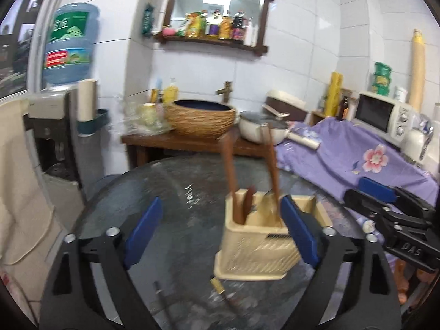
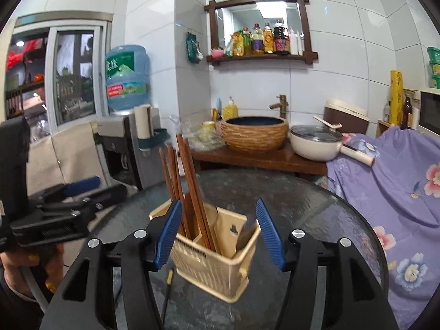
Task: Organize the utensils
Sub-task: 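Move both open tools to the black gold-tipped chopsticks on the table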
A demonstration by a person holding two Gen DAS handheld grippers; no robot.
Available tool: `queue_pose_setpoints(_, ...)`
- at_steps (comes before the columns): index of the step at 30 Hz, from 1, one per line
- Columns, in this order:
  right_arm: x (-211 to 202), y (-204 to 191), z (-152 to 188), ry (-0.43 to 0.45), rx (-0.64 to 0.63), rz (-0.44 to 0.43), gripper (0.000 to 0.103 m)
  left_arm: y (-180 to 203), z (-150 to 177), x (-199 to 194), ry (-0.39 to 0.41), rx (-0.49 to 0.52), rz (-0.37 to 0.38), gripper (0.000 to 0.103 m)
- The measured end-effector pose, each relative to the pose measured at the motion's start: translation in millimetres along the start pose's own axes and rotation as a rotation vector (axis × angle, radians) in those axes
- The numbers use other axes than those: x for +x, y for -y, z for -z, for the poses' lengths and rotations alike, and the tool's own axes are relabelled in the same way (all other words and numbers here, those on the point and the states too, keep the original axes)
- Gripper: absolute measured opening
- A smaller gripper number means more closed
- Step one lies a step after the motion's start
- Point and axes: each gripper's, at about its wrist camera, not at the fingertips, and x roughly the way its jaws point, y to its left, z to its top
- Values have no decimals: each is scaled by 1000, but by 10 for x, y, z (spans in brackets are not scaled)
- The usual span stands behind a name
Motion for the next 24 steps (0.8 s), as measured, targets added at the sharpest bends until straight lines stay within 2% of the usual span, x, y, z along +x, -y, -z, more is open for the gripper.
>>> queue_pose_setpoints(5, -36, -228, 316, -84, -47, -37, 56, -276, 355, -2, -118, 3, -58, 92)
queue_pose_setpoints(9, 100, -467, 606, -178, -120, -56, 55, -472, 705, 99, -223, 7, -112, 93)
queue_pose_setpoints(12, 215, -565, 769, -232, -120, -68, 55, -557, 957, 230, -302, 9, -130, 92)
queue_pose_setpoints(20, 561, -720, 1109, -388, -104, -87, 55, -624, 1359, 448, -415, 26, -153, 73)
queue_pose_setpoints(24, 686, -733, 1196, -435, -77, -102, 54, -637, 1423, 528, -442, 27, -157, 59)
